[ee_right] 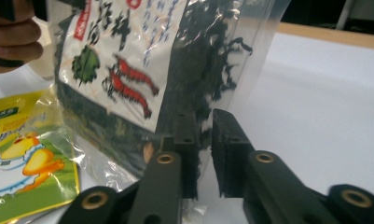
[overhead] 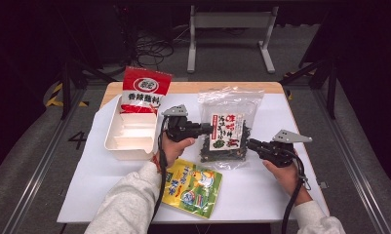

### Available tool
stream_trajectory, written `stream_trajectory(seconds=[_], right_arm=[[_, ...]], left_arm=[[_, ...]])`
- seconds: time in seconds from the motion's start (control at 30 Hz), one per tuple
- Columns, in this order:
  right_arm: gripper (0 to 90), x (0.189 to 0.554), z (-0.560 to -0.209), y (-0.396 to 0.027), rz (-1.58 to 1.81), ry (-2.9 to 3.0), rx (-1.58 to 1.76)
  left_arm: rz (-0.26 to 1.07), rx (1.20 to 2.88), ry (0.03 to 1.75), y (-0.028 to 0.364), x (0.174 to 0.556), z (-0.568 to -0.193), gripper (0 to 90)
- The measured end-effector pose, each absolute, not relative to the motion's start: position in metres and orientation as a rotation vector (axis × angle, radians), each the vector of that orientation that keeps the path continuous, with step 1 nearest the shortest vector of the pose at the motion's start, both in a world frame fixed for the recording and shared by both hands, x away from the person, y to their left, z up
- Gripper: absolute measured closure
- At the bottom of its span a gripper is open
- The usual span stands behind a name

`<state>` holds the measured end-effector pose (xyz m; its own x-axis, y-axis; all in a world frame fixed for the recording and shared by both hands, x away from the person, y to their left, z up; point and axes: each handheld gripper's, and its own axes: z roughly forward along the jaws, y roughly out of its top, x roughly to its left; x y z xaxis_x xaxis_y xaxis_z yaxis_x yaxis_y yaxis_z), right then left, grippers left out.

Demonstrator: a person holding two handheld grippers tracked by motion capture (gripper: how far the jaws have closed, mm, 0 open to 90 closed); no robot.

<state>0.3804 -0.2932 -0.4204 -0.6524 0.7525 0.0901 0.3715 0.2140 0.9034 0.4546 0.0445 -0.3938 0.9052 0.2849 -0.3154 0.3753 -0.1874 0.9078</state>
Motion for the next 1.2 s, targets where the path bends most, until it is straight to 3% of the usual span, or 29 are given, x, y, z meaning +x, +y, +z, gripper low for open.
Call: stream_trajectory(seconds=[0.2, 0.3, 0.83, 1.2], right_arm=[[55.4, 0.373, -0.412, -0.295, 1.415, 2.083, 1.065], [50.1, 0.367, -0.409, -0.301, 1.396, 2.076, 1.071], [37.6, 0.345, -0.41, -0.298, 1.291, 2.161, 0.996], [35.8, 0.345, -0.416, -0.295, 1.277, 2.199, 0.984]], left_arm=[[-0.018, 1.781, 0.469, 0.043, 0.446, -0.385, 81.2], [-0.005, 1.781, 0.46, 0.045, 0.444, -0.381, 81.1], [0.057, 1.762, 0.435, 0.063, 0.443, -0.361, 81.1], [0.136, 1.748, 0.44, 0.087, 0.436, -0.346, 81.0]])
